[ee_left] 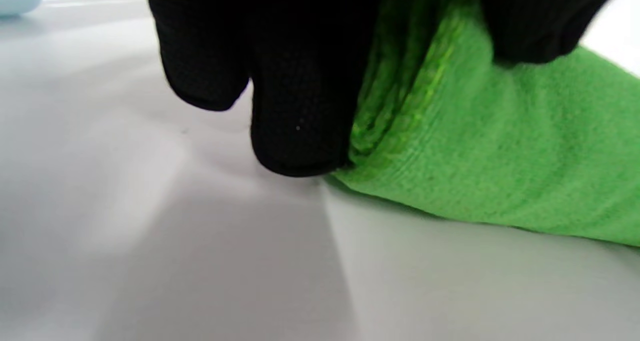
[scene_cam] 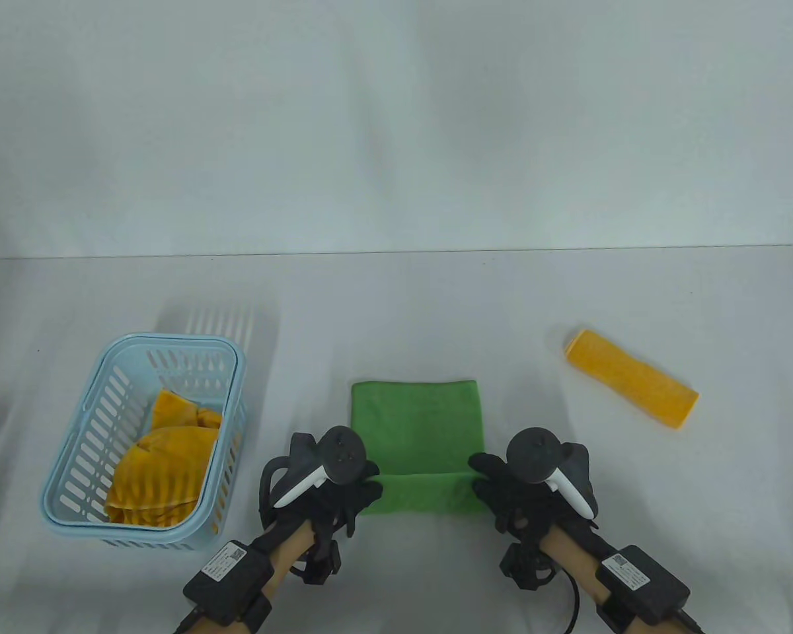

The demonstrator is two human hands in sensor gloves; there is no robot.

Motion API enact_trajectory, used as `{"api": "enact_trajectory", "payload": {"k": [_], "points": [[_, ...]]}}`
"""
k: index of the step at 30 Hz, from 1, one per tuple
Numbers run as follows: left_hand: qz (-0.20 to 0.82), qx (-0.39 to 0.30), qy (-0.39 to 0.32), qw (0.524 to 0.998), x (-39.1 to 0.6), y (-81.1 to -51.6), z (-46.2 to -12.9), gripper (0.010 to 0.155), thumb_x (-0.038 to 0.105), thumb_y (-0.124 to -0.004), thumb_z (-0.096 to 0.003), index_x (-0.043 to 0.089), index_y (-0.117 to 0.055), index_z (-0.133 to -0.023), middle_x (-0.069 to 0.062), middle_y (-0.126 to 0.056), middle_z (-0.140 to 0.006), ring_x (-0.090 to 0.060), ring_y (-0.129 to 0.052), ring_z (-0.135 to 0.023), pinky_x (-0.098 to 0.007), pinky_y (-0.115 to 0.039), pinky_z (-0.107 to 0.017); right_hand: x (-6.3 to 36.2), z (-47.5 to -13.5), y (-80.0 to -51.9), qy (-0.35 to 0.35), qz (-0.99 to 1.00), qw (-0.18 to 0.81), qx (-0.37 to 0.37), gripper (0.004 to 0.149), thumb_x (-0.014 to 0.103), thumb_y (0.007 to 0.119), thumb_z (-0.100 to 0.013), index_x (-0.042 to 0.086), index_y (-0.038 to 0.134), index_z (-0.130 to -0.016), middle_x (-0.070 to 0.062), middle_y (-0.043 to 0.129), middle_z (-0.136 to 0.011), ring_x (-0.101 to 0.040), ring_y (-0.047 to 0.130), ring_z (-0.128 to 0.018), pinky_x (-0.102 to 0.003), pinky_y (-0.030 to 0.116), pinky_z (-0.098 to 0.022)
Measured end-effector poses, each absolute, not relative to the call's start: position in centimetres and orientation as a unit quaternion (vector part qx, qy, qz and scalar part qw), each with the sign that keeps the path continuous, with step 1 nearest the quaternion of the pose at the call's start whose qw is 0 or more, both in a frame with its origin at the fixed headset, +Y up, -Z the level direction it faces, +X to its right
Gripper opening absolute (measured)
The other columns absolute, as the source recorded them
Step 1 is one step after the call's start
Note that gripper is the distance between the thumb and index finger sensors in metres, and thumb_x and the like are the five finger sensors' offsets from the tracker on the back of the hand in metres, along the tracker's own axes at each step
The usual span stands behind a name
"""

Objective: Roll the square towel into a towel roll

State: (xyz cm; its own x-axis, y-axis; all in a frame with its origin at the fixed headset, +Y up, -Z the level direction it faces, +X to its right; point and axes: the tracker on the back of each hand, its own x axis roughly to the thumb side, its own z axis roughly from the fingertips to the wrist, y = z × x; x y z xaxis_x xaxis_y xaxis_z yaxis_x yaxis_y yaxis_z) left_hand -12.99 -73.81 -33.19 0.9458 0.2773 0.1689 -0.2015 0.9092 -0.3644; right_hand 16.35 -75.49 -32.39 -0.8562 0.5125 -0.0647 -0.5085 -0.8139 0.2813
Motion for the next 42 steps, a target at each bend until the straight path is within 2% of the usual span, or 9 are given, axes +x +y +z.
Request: {"api": "enact_trajectory", "payload": {"k": [9,20,27,31,34,37,42], "points": [[0.109,-0.161,-0.061,0.979,-14.1,-74.7,-33.9,0.063,0.057,-0.071,-0.0364,0.032,-0.074,-0.095,0.012,-0.095,-0.077,-0.016,-0.1,-0.066,-0.047,-0.076,-0.065,17.6,-32.9,-75.6,0.128,0.951,0.279,-0.031,0.058,0.047,0.075,-0.034,0.031,0.068,-0.09,0.005,0.093,-0.072,-0.025,0.09,-0.064,-0.051,0.071,-0.058],[0.098,-0.119,-0.039,0.987,-15.0,-73.8,-33.9,0.071,0.06,-0.071,-0.0353,0.032,-0.067,-0.1,0.007,-0.085,-0.095,-0.022,-0.093,-0.083,-0.05,-0.073,-0.068,18.2,-32.9,-74.7,0.107,0.949,0.293,-0.04,0.061,0.049,0.075,-0.034,0.031,0.065,-0.091,0.002,0.089,-0.082,-0.028,0.086,-0.075,-0.054,0.068,-0.06],[0.048,-0.04,-0.103,0.993,-13.0,-71.3,-32.2,0.072,0.061,-0.074,-0.0336,0.036,-0.066,-0.1,0.007,-0.081,-0.099,-0.022,-0.09,-0.087,-0.051,-0.072,-0.069,15.9,-31.3,-72.5,0.062,0.964,0.256,0.043,0.065,0.051,0.075,-0.033,0.033,0.061,-0.093,0.002,0.081,-0.089,-0.03,0.079,-0.083,-0.055,0.064,-0.063],[-0.02,-0.043,-0.211,0.976,-10.6,-71.1,-30.7,0.067,0.056,-0.075,-0.0342,0.04,-0.065,-0.099,0.009,-0.072,-0.101,-0.02,-0.082,-0.091,-0.049,-0.067,-0.072,14.0,-30.3,-72.4,0.069,0.971,0.204,0.105,0.067,0.051,0.077,-0.033,0.035,0.057,-0.094,0.003,0.072,-0.096,-0.029,0.071,-0.09,-0.056,0.059,-0.067],[-0.076,-0.048,-0.225,0.97,-9.4,-72.2,-30.3,0.069,0.056,-0.075,-0.0334,0.04,-0.064,-0.099,0.009,-0.071,-0.102,-0.02,-0.081,-0.092,-0.05,-0.068,-0.072,13.2,-30.1,-73.2,0.082,0.978,0.153,0.112,0.062,0.047,0.079,-0.033,0.035,0.063,-0.092,0.005,0.069,-0.098,-0.029,0.065,-0.095,-0.057,0.056,-0.069],[-0.1,-0.065,-0.218,0.969,-9.0,-73.5,-30.6,0.073,0.057,-0.075,-0.0334,0.038,-0.059,-0.102,0.008,-0.067,-0.105,-0.021,-0.078,-0.096,-0.05,-0.067,-0.073,12.9,-30.3,-74.3,0.094,0.983,0.116,0.108,0.061,0.044,0.079,-0.034,0.035,0.062,-0.093,0.006,0.066,-0.101,-0.03,0.063,-0.097,-0.057,0.054,-0.07],[-0.102,-0.099,-0.209,0.967,-9.4,-74.9,-31.1,0.079,0.056,-0.076,-0.0337,0.037,-0.048,-0.105,0.008,-0.057,-0.11,-0.021,-0.071,-0.101,-0.05,-0.064,-0.075,13.0,-30.7,-75.9,0.116,0.985,0.083,0.102,0.071,0.049,0.079,-0.032,0.037,0.052,-0.096,0.009,0.055,-0.106,-0.03,0.056,-0.101,-0.058,0.051,-0.072]]}}
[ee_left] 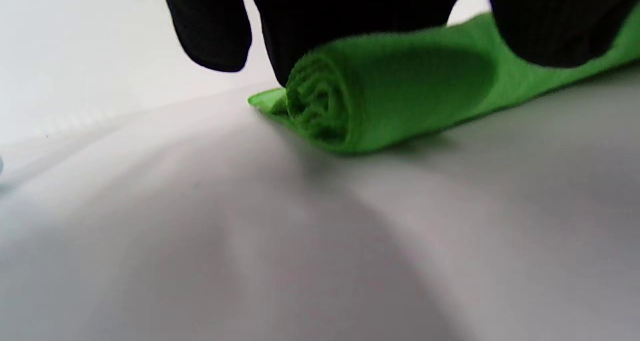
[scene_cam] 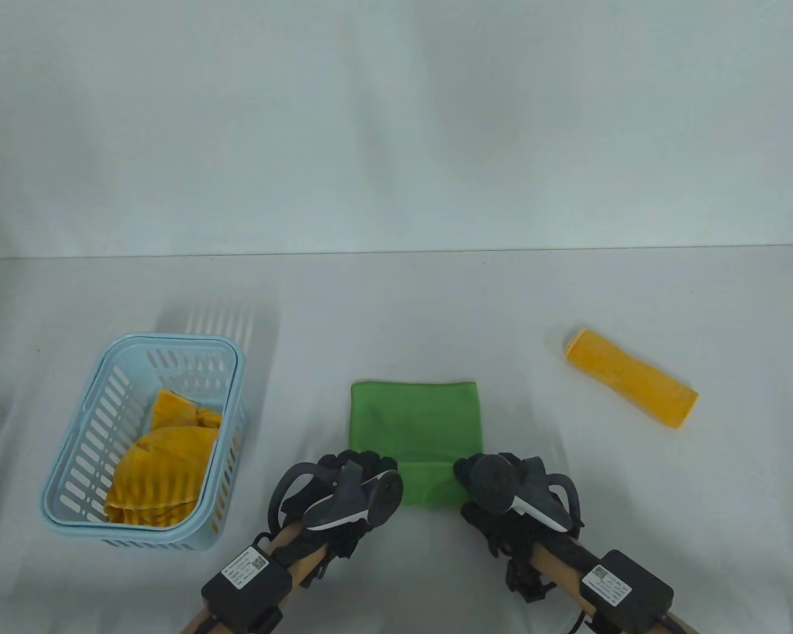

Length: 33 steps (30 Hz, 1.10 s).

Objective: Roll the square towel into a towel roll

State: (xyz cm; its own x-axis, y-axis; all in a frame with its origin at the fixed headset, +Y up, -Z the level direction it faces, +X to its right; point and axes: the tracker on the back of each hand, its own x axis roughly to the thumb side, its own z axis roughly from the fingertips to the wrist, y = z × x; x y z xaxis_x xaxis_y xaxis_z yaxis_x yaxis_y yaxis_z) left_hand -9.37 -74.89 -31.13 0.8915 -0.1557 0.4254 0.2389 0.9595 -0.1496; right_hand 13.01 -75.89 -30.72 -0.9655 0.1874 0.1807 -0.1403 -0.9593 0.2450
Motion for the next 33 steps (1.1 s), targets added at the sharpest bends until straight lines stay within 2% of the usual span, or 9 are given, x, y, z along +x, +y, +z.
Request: {"api": "enact_trajectory", "payload": {"k": [6,9,12,17,21,25,28,33], "points": [[-0.101,-0.121,-0.191,0.969,-9.8,-75.8,-31.7,0.081,0.052,-0.077,-0.0357,0.038,-0.039,-0.106,0.009,-0.047,-0.112,-0.018,-0.063,-0.104,-0.049,-0.061,-0.077,13.2,-31.0,-76.6,0.122,0.986,0.068,0.092,0.073,0.047,0.08,-0.033,0.042,0.045,-0.096,0.014,0.048,-0.107,-0.029,0.055,-0.101,-0.057,0.05,-0.072],[-0.102,-0.12,-0.19,0.969,-9.8,-75.8,-31.7,0.076,0.049,-0.073,-0.0389,0.039,-0.04,-0.106,0.01,-0.047,-0.112,-0.018,-0.062,-0.104,-0.049,-0.061,-0.077,13.3,-31.1,-76.4,0.113,0.987,0.082,0.085,0.061,0.041,0.072,-0.038,0.043,0.05,-0.095,0.015,0.052,-0.106,-0.03,0.058,-0.1,-0.057,0.052,-0.071],[-0.085,-0.121,-0.184,0.972,-10.0,-75.4,-31.9,0.071,0.046,-0.07,-0.0407,0.037,-0.045,-0.106,0.009,-0.052,-0.111,-0.02,-0.066,-0.103,-0.049,-0.062,-0.076,13.5,-31.2,-76.2,0.112,0.986,0.09,0.082,0.058,0.04,0.07,-0.039,0.043,0.053,-0.094,0.014,0.056,-0.106,-0.03,0.06,-0.099,-0.057,0.054,-0.071],[-0.05,-0.128,-0.176,0.975,-10.6,-74.7,-32.3,0.067,0.047,-0.072,-0.0392,0.038,-0.055,-0.103,0.011,-0.064,-0.107,-0.016,-0.077,-0.098,-0.049,-0.066,-0.074,14.2,-31.7,-75.6,0.125,0.982,0.127,0.068,0.056,0.041,0.07,-0.039,0.042,0.058,-0.093,0.014,0.064,-0.103,-0.03,0.066,-0.097,-0.056,0.058,-0.068],[0.034,-0.157,-0.151,0.975,-11.9,-74.1,-33.0,0.064,0.049,-0.073,-0.0382,0.037,-0.063,-0.1,0.01,-0.075,-0.101,-0.017,-0.086,-0.091,-0.049,-0.07,-0.072,15.2,-32.3,-75.3,0.15,0.969,0.191,0.044,0.055,0.041,0.071,-0.038,0.041,0.061,-0.093,0.012,0.071,-0.1,-0.03,0.068,-0.095,-0.055,0.06,-0.067],[0.123,-0.189,-0.122,0.966,-13.3,-74.1,-33.6,0.063,0.05,-0.074,-0.0375,0.034,-0.069,-0.098,0.009,-0.086,-0.094,-0.018,-0.094,-0.083,-0.049,-0.072,-0.069,16.4,-32.7,-75.2,0.175,0.946,0.272,0.017,0.056,0.043,0.073,-0.037,0.038,0.064,-0.092,0.008,0.082,-0.091,-0.027,0.072,-0.091,-0.054,0.062,-0.066],[0.149,-0.203,-0.106,0.962,-13.8,-74.0,-33.8,0.063,0.052,-0.074,-0.037,0.031,-0.072,-0.097,0.007,-0.09,-0.09,-0.019,-0.097,-0.079,-0.049,-0.074,-0.067,17.0,-32.8,-75.3,0.178,0.931,0.317,-0.009,0.056,0.044,0.074,-0.037,0.035,0.065,-0.091,0.004,0.089,-0.082,-0.025,0.078,-0.084,-0.053,0.064,-0.064],[0.15,-0.217,-0.09,0.96,-14.0,-74.0,-33.8,0.062,0.052,-0.075,-0.0362,0.028,-0.078,-0.093,0.007,-0.099,-0.077,-0.018,-0.104,-0.064,-0.047,-0.079,-0.061,17.2,-32.8,-75.4,0.179,0.932,0.312,-0.038,0.057,0.046,0.076,-0.035,0.03,0.07,-0.089,0.003,0.097,-0.066,-0.024,0.087,-0.069,-0.051,0.069,-0.06]]}}
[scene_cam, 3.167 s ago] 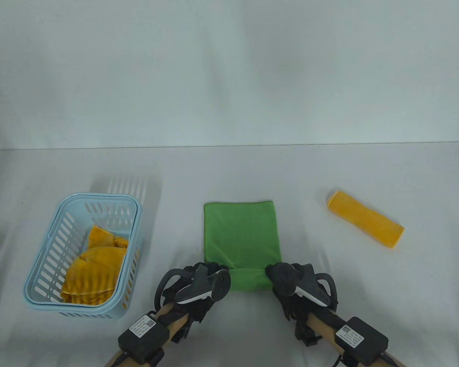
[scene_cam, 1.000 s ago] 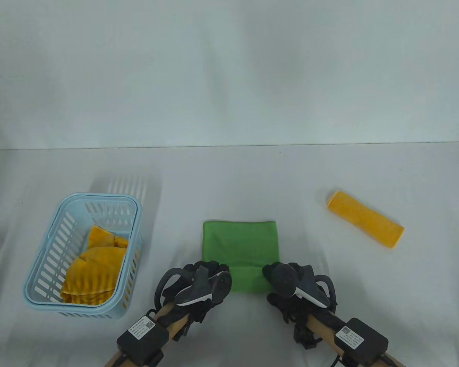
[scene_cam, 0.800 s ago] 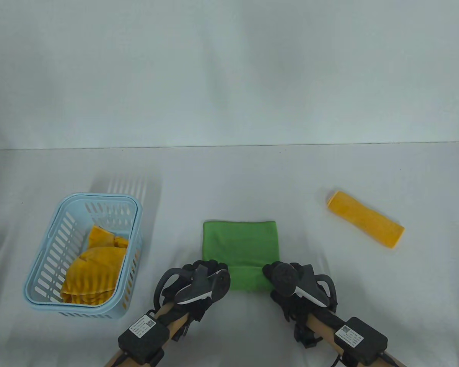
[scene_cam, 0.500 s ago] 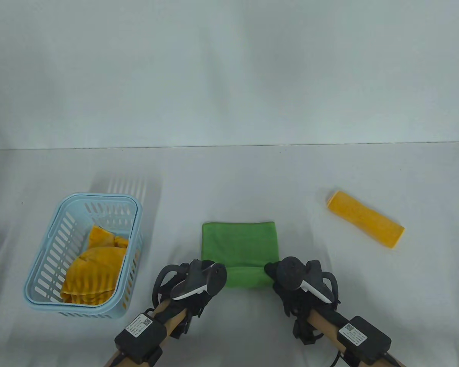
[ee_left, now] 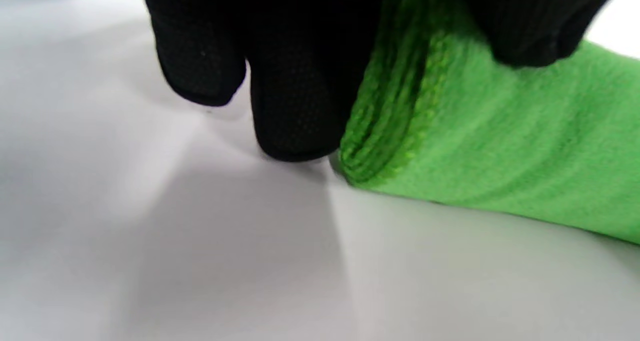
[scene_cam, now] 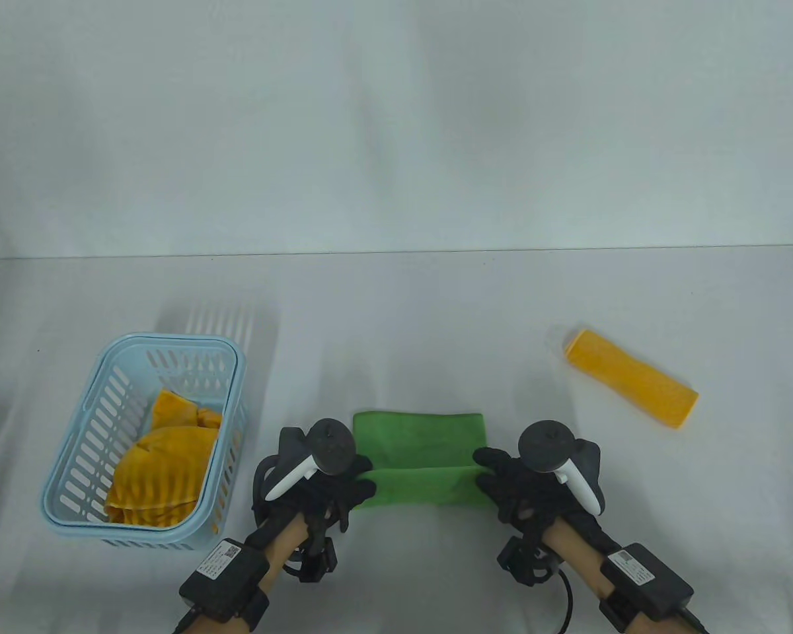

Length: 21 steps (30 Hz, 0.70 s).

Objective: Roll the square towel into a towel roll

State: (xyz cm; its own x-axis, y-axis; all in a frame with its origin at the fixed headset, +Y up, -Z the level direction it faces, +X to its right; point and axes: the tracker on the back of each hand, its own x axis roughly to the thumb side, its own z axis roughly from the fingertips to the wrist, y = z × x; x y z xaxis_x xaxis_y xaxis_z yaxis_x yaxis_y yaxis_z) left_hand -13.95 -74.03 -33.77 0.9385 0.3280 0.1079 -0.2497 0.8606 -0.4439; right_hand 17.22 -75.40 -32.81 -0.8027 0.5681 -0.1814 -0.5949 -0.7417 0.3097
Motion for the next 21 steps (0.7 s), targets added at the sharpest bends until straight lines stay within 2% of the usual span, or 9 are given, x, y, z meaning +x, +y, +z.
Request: {"api": "enact_trajectory", "payload": {"k": [4,8,16,21], "points": [[0.139,-0.231,-0.079,0.96,-13.8,-74.4,-33.9,0.062,0.053,-0.075,-0.0362,0.027,-0.079,-0.092,0.008,-0.101,-0.069,-0.017,-0.106,-0.055,-0.046,-0.081,-0.059,16.9,-32.8,-75.7,0.171,0.942,0.286,-0.044,0.056,0.046,0.077,-0.034,0.03,0.072,-0.088,0.003,0.097,-0.061,-0.024,0.088,-0.063,-0.049,0.069,-0.058],[0.109,-0.199,-0.052,0.973,-13.8,-74.5,-33.8,0.063,0.055,-0.073,-0.0366,0.029,-0.076,-0.094,0.009,-0.098,-0.072,-0.018,-0.102,-0.059,-0.047,-0.078,-0.062,17.0,-32.8,-75.9,0.141,0.952,0.264,-0.059,0.057,0.049,0.077,-0.033,0.03,0.073,-0.087,0.005,0.097,-0.058,-0.024,0.088,-0.06,-0.048,0.071,-0.055],[0.08,-0.137,-0.021,0.987,-15.1,-73.6,-33.9,0.068,0.057,-0.072,-0.0362,0.031,-0.069,-0.099,0.006,-0.088,-0.092,-0.022,-0.095,-0.079,-0.05,-0.074,-0.066,18.9,-33.1,-75.1,0.13,0.938,0.308,-0.088,0.06,0.048,0.077,-0.033,0.031,0.069,-0.09,0.003,0.093,-0.073,-0.027,0.087,-0.071,-0.053,0.068,-0.059],[0.066,-0.106,-0.046,0.991,-14.7,-72.5,-33.4,0.072,0.06,-0.074,-0.0338,0.032,-0.068,-0.1,0.005,-0.084,-0.096,-0.024,-0.093,-0.083,-0.051,-0.073,-0.067,18.2,-32.6,-73.9,0.108,0.944,0.308,-0.057,0.062,0.05,0.076,-0.033,0.031,0.067,-0.091,0.002,0.09,-0.079,-0.029,0.084,-0.076,-0.054,0.067,-0.06]]}}
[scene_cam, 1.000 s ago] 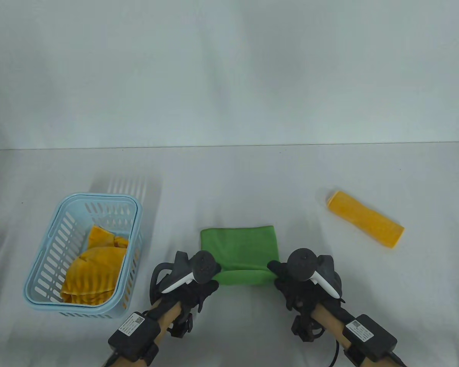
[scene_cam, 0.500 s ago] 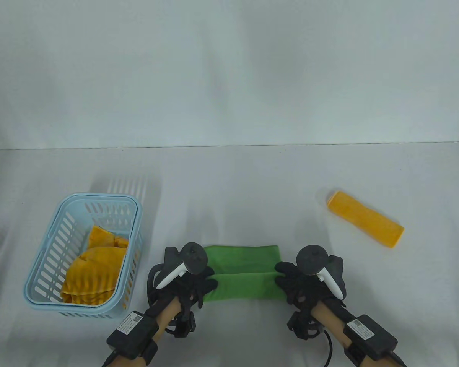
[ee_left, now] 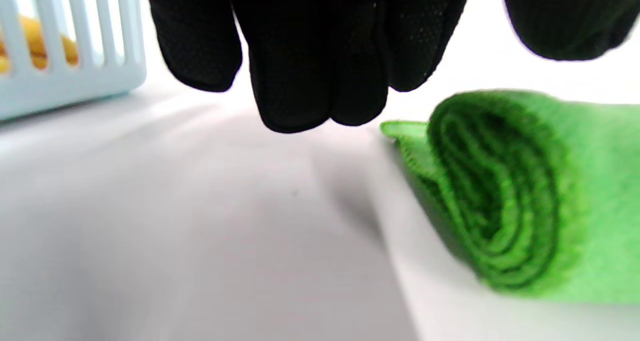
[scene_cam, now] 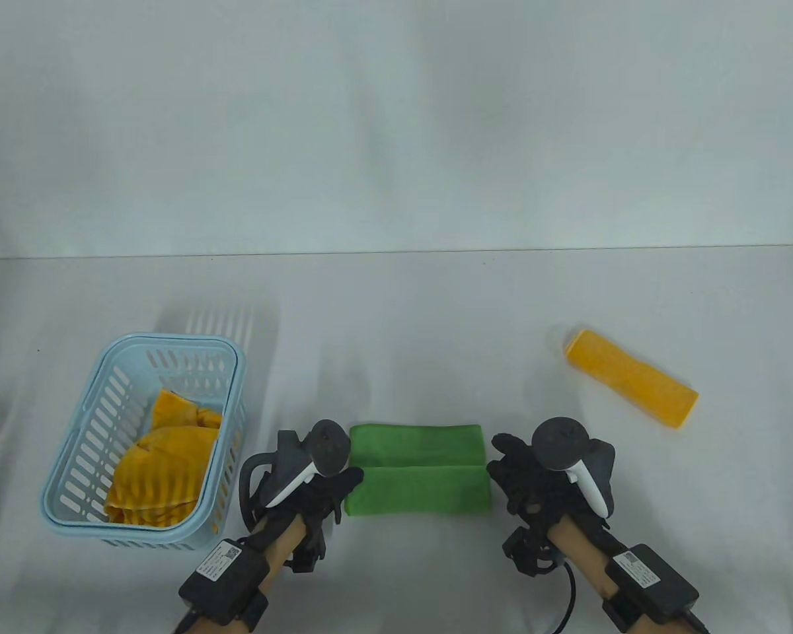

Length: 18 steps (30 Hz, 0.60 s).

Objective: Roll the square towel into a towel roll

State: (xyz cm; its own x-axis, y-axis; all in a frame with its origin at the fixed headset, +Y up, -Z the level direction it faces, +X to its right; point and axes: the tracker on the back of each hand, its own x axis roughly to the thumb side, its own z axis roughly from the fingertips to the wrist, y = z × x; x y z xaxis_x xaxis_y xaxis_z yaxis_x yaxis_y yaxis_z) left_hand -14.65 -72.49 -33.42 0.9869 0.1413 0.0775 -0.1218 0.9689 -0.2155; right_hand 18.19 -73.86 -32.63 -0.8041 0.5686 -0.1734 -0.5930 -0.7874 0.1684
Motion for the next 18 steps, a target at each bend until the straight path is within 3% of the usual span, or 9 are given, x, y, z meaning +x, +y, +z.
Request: {"api": "enact_trajectory", "payload": {"k": [3,7,12,18], "points": [[0.05,-0.077,-0.076,0.993,-13.7,-71.5,-32.7,0.073,0.06,-0.075,-0.033,0.034,-0.066,-0.101,0.005,-0.081,-0.099,-0.024,-0.091,-0.085,-0.051,-0.072,-0.068,17.0,-32.0,-73.1,0.094,0.953,0.287,-0.012,0.063,0.05,0.076,-0.033,0.032,0.064,-0.092,0.002,0.086,-0.083,-0.03,0.081,-0.08,-0.055,0.065,-0.062],[0.015,-0.078,-0.186,0.979,-11.4,-71.3,-31.5,0.07,0.055,-0.076,-0.0342,0.041,-0.061,-0.101,0.008,-0.069,-0.104,-0.021,-0.08,-0.093,-0.05,-0.067,-0.072,14.8,-31.2,-73.1,0.129,0.954,0.255,0.089,0.066,0.047,0.077,-0.034,0.037,0.055,-0.095,0.006,0.063,-0.102,-0.03,0.058,-0.098,-0.057,0.052,-0.07],[-0.052,-0.091,-0.2,0.974,-9.7,-72.9,-30.9,0.072,0.055,-0.076,-0.0336,0.04,-0.058,-0.102,0.007,-0.066,-0.106,-0.022,-0.078,-0.096,-0.051,-0.066,-0.072,13.4,-30.8,-74.3,0.138,0.975,0.152,0.09,0.065,0.045,0.078,-0.034,0.038,0.055,-0.095,0.01,0.06,-0.104,-0.03,0.055,-0.101,-0.059,0.049,-0.072],[-0.084,-0.117,-0.202,0.969,-9.4,-74.9,-31.1,0.081,0.056,-0.077,-0.0335,0.036,-0.045,-0.106,0.006,-0.054,-0.11,-0.023,-0.068,-0.101,-0.05,-0.063,-0.075,13.0,-30.8,-75.6,0.146,0.979,0.113,0.09,0.071,0.049,0.079,-0.032,0.039,0.05,-0.096,0.011,0.054,-0.106,-0.03,0.054,-0.101,-0.059,0.048,-0.072]]}}
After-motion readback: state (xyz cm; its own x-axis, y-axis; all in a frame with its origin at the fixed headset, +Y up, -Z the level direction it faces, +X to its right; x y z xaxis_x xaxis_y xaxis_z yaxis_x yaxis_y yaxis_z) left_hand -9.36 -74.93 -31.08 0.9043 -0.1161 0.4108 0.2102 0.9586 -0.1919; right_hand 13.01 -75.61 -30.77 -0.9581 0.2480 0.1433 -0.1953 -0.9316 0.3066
